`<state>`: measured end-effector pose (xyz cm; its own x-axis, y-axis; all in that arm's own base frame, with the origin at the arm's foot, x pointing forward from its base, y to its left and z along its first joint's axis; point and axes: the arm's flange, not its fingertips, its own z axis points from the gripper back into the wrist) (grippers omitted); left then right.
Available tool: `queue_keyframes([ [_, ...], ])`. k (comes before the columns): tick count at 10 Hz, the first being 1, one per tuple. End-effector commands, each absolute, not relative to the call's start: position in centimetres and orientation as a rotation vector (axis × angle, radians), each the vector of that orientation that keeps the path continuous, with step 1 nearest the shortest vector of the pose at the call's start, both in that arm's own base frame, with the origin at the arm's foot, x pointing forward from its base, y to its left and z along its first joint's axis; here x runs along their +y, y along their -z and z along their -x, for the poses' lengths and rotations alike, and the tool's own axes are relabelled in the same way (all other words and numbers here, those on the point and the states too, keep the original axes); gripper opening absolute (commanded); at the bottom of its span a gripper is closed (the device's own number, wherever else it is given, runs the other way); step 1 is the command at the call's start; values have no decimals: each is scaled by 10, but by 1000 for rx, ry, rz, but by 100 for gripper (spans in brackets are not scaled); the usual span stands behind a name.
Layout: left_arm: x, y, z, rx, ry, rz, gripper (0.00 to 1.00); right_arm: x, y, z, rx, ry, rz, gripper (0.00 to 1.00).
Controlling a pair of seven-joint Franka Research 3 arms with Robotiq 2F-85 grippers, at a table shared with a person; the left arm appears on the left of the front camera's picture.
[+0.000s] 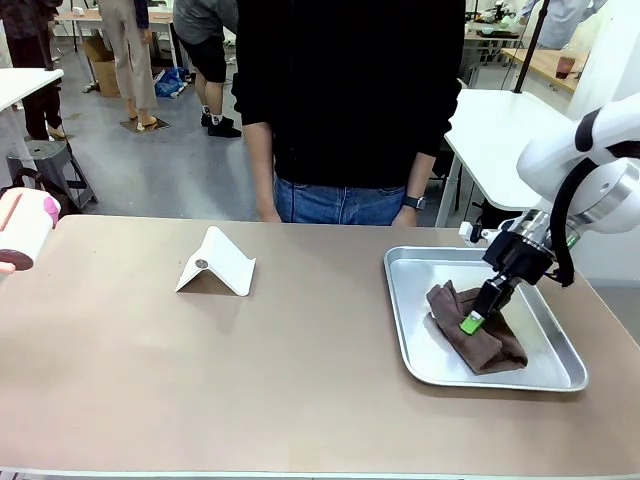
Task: Clean the surface of the table.
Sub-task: Clean the area not pointed to by the person.
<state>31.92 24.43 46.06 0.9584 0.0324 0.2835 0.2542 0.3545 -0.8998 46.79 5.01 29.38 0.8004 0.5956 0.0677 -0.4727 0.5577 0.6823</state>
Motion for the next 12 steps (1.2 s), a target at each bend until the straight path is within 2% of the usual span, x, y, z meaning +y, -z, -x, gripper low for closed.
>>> queue_keyframes([
  [1,241,-464,-317,-275,139,1200,22,39,-316,-471,92,-649,-945,4],
  [4,241,-464,-317,-275,139,1200,22,9,-347,-475,42,-647,-1298,4],
  [7,241,-464,-317,-275,139,1200,22,-27,-366,-476,-29,-644,-1497,4],
  [10,241,-464,-317,-275,139,1200,22,-76,-393,-464,-40,-691,-1834,4],
  [12,241,-464,-317,-275,139,1200,22,-111,-410,-448,-205,-612,-1763,4],
])
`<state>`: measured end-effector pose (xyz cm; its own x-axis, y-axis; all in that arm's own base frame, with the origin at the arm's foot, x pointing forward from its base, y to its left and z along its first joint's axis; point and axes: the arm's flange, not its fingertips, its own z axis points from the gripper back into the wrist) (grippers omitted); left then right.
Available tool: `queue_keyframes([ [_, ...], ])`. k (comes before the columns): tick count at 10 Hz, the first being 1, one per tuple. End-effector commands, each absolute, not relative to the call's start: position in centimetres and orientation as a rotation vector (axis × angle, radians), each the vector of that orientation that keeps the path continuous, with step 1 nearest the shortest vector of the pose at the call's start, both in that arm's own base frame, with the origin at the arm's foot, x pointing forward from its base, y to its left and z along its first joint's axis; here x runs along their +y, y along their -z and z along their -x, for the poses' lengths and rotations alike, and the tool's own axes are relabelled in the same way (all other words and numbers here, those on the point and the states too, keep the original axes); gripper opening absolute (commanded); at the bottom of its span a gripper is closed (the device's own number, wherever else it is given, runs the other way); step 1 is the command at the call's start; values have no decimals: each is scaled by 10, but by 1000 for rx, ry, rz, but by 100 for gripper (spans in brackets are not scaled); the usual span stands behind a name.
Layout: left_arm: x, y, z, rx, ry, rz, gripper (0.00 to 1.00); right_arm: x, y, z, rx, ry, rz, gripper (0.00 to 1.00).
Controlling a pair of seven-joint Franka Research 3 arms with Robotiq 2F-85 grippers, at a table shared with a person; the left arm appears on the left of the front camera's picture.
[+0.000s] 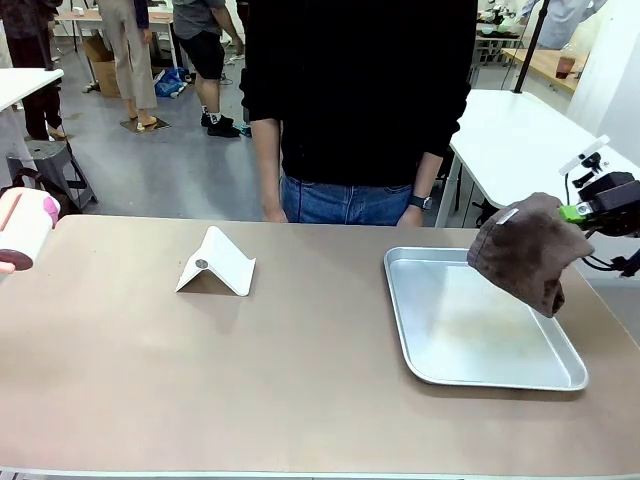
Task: Clean the surface of the table.
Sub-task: Clean the area not pointed to by the person.
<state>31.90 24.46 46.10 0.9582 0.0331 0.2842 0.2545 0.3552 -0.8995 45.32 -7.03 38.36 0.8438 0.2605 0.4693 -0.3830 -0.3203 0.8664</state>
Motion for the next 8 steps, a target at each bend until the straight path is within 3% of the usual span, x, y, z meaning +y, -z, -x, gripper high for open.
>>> queue_keyframes([
  [1,241,-464,-317,-275,139,1200,22,-128,-418,-436,-288,-592,-1727,4],
  [4,241,-464,-317,-275,139,1200,22,-154,-437,-405,-419,-556,-1647,4],
  [8,241,-464,-317,-275,139,1200,22,-147,-436,-409,-425,-527,-1634,4],
])
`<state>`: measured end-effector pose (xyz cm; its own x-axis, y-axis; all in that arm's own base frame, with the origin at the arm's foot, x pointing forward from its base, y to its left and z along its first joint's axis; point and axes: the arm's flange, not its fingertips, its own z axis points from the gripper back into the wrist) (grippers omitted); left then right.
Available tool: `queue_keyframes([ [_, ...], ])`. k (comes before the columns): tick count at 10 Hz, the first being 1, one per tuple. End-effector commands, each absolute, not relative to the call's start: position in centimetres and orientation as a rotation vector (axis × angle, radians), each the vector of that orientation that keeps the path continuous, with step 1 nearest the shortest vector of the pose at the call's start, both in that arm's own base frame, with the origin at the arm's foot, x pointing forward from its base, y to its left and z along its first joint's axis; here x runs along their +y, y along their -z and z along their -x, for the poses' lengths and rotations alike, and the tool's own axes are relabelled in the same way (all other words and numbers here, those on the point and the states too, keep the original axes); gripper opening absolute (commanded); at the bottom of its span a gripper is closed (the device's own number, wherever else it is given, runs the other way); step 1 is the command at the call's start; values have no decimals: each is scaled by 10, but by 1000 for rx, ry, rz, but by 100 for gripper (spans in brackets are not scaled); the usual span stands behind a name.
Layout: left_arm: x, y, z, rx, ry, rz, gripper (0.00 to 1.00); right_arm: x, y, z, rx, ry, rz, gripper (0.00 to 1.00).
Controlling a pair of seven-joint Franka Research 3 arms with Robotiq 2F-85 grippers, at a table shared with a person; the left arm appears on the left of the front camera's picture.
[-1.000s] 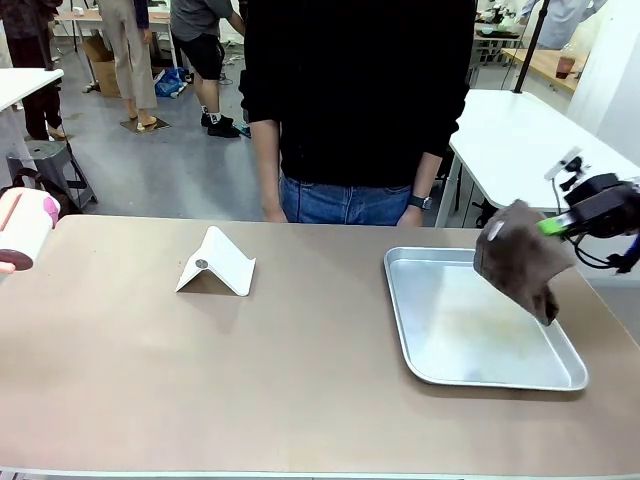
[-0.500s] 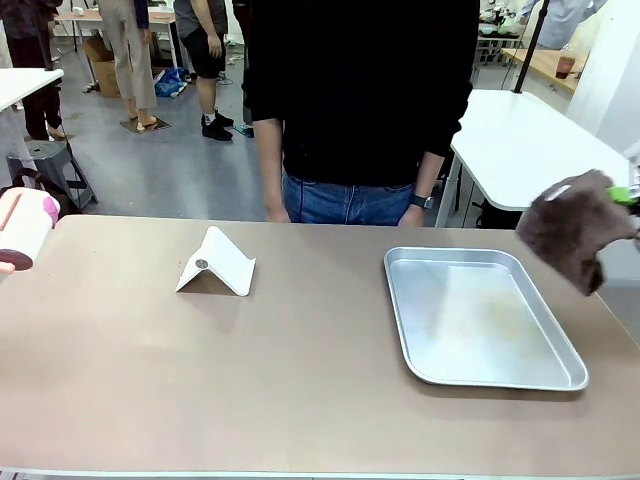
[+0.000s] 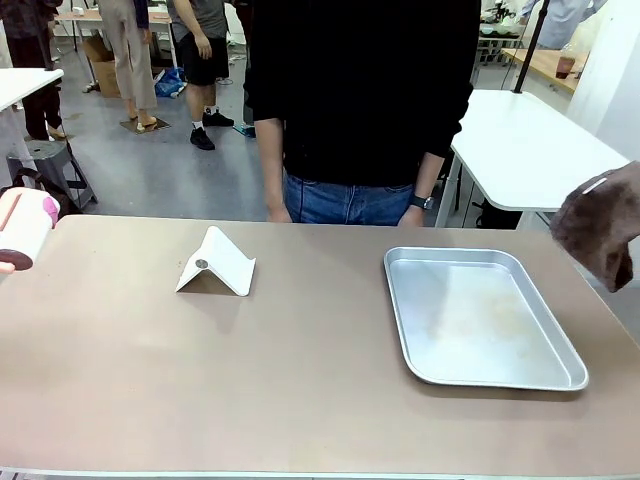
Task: Clean the surface of the table.
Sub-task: Clean the area not pointed to by the person, then return the Lint Roller and towel to their original positions.
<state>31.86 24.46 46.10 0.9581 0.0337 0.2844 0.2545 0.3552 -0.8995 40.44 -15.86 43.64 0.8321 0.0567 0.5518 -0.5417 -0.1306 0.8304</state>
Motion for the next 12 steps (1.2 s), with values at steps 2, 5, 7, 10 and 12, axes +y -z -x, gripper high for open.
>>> queue_keyframes([
  [2,241,-464,-317,-275,139,1200,22,-167,-441,-401,-398,-536,-1634,4],
  [5,241,-464,-317,-275,139,1200,22,-167,-441,-401,-398,-536,-1634,4],
  [7,241,-464,-317,-275,139,1200,22,-167,-441,-401,-398,-536,-1634,4],
  [10,241,-464,-317,-275,139,1200,22,-167,-441,-401,-398,-536,-1634,4],
  [12,241,-464,-317,-275,139,1200,22,-167,-441,-401,-398,-536,-1634,4],
])
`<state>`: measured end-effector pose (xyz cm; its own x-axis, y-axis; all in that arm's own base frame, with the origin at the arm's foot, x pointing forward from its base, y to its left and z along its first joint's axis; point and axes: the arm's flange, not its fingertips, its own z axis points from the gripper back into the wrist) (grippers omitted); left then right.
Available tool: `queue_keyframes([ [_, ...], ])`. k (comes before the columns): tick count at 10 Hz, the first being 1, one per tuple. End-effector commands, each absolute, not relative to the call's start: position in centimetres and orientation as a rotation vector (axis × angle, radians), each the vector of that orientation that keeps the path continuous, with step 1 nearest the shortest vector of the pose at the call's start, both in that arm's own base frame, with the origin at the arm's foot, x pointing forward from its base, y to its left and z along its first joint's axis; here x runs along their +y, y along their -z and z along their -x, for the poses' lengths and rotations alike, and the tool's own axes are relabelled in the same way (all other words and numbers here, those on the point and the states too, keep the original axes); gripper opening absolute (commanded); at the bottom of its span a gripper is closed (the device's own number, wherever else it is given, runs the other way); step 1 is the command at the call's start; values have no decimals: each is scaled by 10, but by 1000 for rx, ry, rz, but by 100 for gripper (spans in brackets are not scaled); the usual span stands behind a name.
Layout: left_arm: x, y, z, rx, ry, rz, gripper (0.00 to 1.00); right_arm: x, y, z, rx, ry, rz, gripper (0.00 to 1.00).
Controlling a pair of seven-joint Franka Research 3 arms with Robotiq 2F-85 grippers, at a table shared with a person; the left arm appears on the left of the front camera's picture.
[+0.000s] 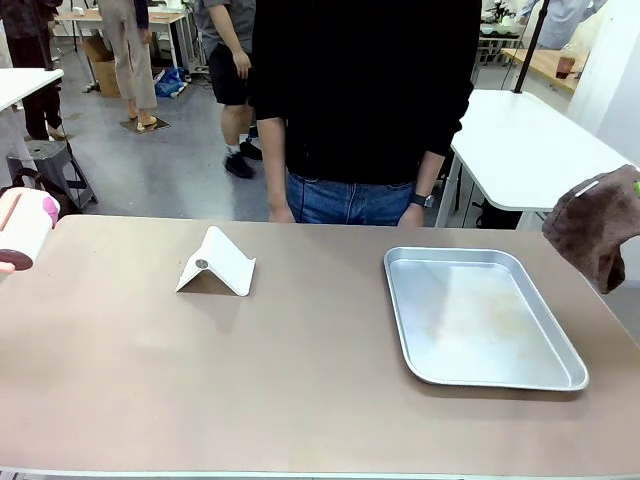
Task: Clean the surface of the table.
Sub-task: Return the Lint Roller and towel to their original positions.
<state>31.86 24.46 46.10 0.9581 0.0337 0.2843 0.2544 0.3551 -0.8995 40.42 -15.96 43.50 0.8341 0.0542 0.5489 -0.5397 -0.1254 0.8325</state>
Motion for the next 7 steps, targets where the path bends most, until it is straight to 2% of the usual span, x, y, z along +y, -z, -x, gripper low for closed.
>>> queue_keyframes([
  [1,241,-464,-317,-275,139,1200,22,-167,-441,-401,-398,-536,-1634,4],
  [5,245,-461,-319,-273,145,1203,22,-159,-441,-398,-423,-521,-1600,4],
  [7,227,-481,-345,-318,63,1186,22,-116,-460,-404,-441,-591,-1578,4],
])
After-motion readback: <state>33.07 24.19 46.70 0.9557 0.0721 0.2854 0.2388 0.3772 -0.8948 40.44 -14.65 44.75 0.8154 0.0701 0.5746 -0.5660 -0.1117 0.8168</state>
